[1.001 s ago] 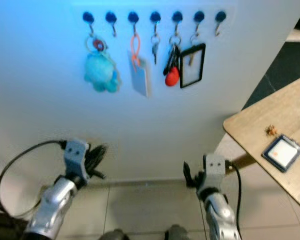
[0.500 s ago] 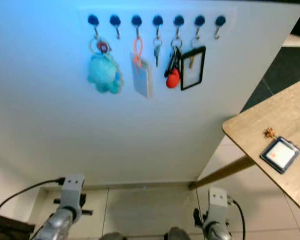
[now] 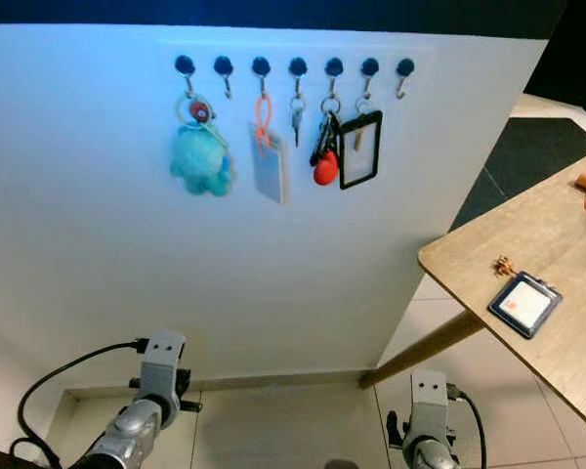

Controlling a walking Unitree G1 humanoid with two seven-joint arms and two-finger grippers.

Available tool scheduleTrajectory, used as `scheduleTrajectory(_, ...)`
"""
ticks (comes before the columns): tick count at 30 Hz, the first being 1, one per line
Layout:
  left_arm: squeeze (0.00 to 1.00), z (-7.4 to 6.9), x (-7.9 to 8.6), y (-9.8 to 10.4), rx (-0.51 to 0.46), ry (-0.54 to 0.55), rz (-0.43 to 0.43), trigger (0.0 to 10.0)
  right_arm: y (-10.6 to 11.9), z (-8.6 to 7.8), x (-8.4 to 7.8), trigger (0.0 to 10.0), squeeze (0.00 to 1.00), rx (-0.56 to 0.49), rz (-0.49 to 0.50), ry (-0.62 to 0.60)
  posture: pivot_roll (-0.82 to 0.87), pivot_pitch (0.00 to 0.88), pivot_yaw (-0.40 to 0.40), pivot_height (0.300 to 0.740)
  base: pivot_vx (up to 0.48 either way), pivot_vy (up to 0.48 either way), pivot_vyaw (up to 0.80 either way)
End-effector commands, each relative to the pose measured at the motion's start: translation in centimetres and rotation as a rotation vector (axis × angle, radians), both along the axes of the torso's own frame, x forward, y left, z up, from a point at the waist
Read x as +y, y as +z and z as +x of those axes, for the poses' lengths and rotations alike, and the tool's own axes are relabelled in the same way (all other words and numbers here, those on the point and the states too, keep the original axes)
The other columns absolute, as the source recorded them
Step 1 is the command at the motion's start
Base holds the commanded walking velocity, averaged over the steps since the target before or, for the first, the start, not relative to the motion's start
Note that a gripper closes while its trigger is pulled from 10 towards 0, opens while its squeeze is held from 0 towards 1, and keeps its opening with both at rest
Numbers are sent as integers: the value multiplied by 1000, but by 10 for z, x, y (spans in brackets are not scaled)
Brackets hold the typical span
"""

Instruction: Hang keys on a hook

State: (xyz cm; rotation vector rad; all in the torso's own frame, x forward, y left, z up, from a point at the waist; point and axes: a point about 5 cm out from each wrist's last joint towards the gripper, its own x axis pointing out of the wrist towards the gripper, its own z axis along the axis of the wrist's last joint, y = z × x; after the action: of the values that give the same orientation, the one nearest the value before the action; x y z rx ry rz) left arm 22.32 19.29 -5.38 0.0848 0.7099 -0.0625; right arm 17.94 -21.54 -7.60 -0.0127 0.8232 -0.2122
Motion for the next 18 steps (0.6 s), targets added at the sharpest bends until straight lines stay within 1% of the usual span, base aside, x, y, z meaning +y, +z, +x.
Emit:
scheduleTrajectory(1,0,-2,-3,-3,17,-2,9,10000,0,0,-2,10000,0,-3,-17,9,26,0,-39,740,0,0,0)
scheduleTrajectory(2,0,-3,-1,-4,29,1,27,10000,2,3,-2,10000,0,-16,-28,24,25,0,-35,740,0,0,0)
scheduleTrajectory(3,0,-4,0,-4,31,8,27,10000,4,6,-1,10000,0,-31,-33,35,24,0,-33,740,0,0,0)
scheduleTrajectory(5,0,-4,2,-5,41,12,35,10000,7,12,2,10000,0,-63,-19,54,20,0,-27,740,0,0,0)
scheduleTrajectory(8,0,-4,1,-5,42,4,29,10000,10,19,11,10000,0,-106,39,85,18,0,-23,740,0,0,0)
scheduleTrajectory(12,0,-7,-4,-8,76,-49,6,10000,15,28,29,10000,0,-166,64,238,17,0,-16,740,0,0,0)
scheduleTrajectory(15,0,-9,-5,-10,88,-63,8,10000,15,29,33,10000,0,-171,74,266,16,0,-12,740,0,0,0)
scheduleTrajectory(18,0,-11,-6,-11,83,-30,-16,10000,15,28,34,10000,0,-182,132,217,19,0,-9,740,0,0,0)
